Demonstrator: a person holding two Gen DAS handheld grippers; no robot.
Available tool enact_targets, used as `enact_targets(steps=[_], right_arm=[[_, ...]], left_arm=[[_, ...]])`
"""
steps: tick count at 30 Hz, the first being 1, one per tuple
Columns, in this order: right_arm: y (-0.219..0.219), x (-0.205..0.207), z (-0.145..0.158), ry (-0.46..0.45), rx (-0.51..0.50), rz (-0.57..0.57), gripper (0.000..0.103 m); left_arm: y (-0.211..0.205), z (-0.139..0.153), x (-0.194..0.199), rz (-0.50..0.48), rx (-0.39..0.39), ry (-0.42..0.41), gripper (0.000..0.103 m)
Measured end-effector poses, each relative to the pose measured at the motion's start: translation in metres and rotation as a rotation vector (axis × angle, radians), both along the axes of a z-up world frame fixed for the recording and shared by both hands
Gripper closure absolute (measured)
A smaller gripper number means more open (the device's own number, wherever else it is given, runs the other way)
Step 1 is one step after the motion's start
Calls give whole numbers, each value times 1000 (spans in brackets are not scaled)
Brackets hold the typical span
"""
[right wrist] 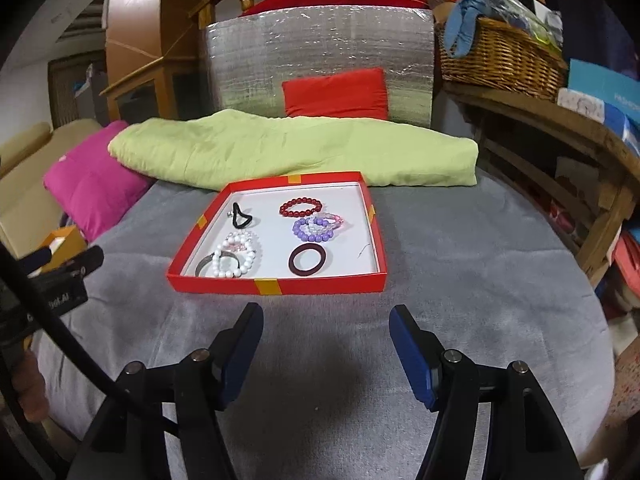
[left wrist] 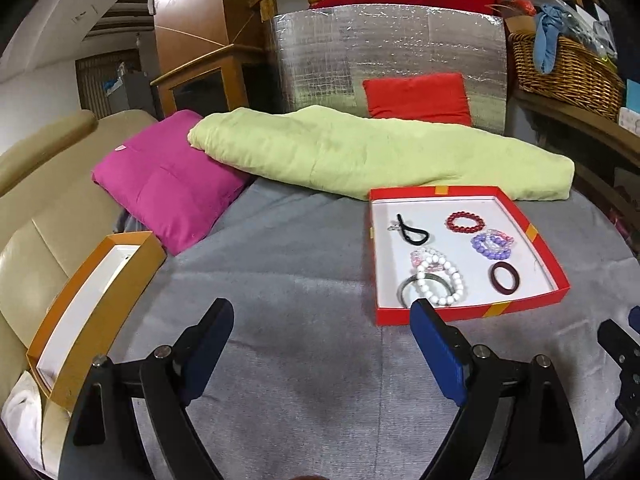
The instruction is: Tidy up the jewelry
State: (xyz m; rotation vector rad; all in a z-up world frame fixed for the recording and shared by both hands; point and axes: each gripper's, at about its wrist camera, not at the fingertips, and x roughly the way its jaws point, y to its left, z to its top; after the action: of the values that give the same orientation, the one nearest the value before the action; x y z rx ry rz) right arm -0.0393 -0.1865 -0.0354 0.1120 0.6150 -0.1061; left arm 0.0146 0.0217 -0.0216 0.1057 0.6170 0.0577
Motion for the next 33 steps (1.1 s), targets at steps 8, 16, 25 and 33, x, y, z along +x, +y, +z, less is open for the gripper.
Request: enact_targets(steps=[8,16,25,33], right_arm=[[-6,3,1,-7,2,-12,34],[-10,6,-1,-3,5,-12,34],[-8,7,-1,-7,4,-7,34],[-9,7,0,-10,7,-7,34]], left_arm=[[-7,-4,0,-12,17,8,13],[-9,-5,1,-16,19,11,13],[-9,-5,0,-16,30,6,13],[-9,-5,1,-22,33,9,13]])
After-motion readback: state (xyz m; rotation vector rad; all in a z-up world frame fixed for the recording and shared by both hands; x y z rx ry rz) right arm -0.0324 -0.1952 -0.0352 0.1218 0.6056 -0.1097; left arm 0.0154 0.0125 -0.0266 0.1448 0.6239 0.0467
